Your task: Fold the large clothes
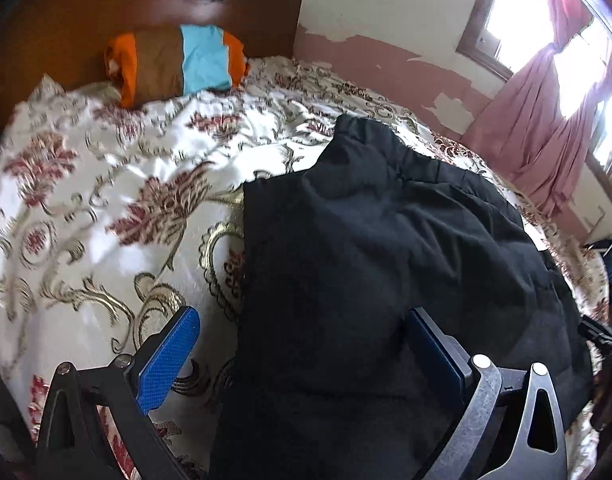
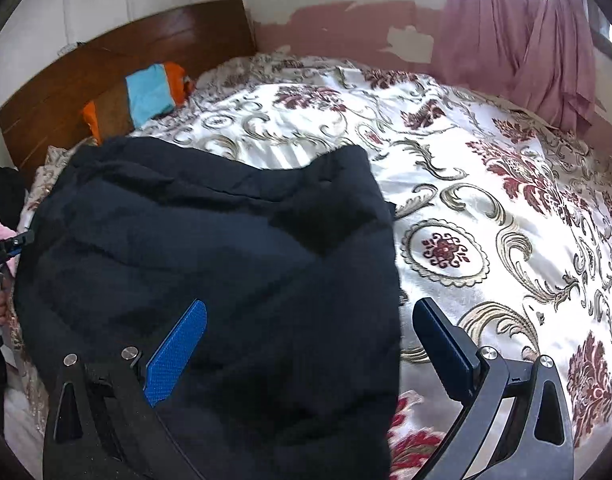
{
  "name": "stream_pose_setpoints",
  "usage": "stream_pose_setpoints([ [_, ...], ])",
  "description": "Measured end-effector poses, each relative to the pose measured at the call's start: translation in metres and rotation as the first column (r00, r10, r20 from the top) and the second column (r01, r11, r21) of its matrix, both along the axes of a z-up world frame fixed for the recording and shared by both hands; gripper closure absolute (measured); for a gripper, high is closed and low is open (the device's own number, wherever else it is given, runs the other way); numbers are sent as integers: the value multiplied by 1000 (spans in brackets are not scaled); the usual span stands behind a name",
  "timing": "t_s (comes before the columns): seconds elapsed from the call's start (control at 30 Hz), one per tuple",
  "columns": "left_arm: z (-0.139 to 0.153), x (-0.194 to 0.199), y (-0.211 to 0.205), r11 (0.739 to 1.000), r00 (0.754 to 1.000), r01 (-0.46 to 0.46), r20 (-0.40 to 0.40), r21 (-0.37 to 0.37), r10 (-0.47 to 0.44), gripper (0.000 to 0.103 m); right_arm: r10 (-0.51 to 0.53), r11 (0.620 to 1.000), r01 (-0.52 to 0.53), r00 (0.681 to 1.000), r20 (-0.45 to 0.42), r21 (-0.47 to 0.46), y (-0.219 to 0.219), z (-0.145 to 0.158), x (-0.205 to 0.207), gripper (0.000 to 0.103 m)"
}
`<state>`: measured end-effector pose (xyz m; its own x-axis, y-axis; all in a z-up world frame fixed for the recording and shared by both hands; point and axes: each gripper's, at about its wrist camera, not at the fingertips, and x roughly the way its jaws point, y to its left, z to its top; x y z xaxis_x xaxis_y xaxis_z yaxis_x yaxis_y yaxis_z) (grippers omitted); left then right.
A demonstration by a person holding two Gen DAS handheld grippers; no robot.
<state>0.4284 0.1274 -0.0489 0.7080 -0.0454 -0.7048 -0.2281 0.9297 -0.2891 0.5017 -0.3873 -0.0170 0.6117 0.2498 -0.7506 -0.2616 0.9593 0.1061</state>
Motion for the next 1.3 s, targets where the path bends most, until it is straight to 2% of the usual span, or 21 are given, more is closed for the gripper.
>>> stream_pose_setpoints([
  [0.13, -12, 1, 9, 995, 999, 37, -2, -89, -38, 0, 3, 999, -2, 999, -45, 35, -2, -5, 15, 2],
  [0.23, -15, 4, 11, 994, 998, 56, -8, -95, -57, 0, -3, 999, 10, 992, -124, 54, -5, -21, 35, 2],
  [0.33, -21, 7, 14, 990, 997, 72, -21, -123, -75, 0, -10, 998, 19, 986, -163, 57, -2, -42, 45, 2],
  [0.43, -28, 11, 17, 983, 995, 89, -34, -159, -96, 0, -10, 996, 23, 989, -145, 85, 0, -55, 45, 2],
  [0.73, -44, 20, 22, 959, 987, 138, -45, -249, -154, 0, -22, 981, 44, 993, -113, 187, -8, -67, 40, 1],
  [0.9, -47, 21, 23, 953, 986, 147, -41, -266, -163, 0, -12, 976, 38, 992, -122, 215, -13, -69, 43, 1],
  [1.0, -48, 22, 25, 951, 985, 148, -40, -270, -165, 0, 20, 969, 14, 990, -138, 247, -13, -71, 43, 1],
  [1.1, -49, 22, 25, 951, 985, 149, -41, -272, -166, 0, 98, 958, -51, 983, -156, 282, -5, -74, 45, 1],
  [1.2, -49, 22, 25, 950, 985, 152, -40, -274, -169, 0, 197, 929, -122, 963, -186, 349, 7, -77, 48, 1],
  [1.3, -52, 22, 26, 948, 984, 157, -35, -278, -173, 0, 223, 910, -128, 953, -206, 394, 8, -83, 50, 1],
])
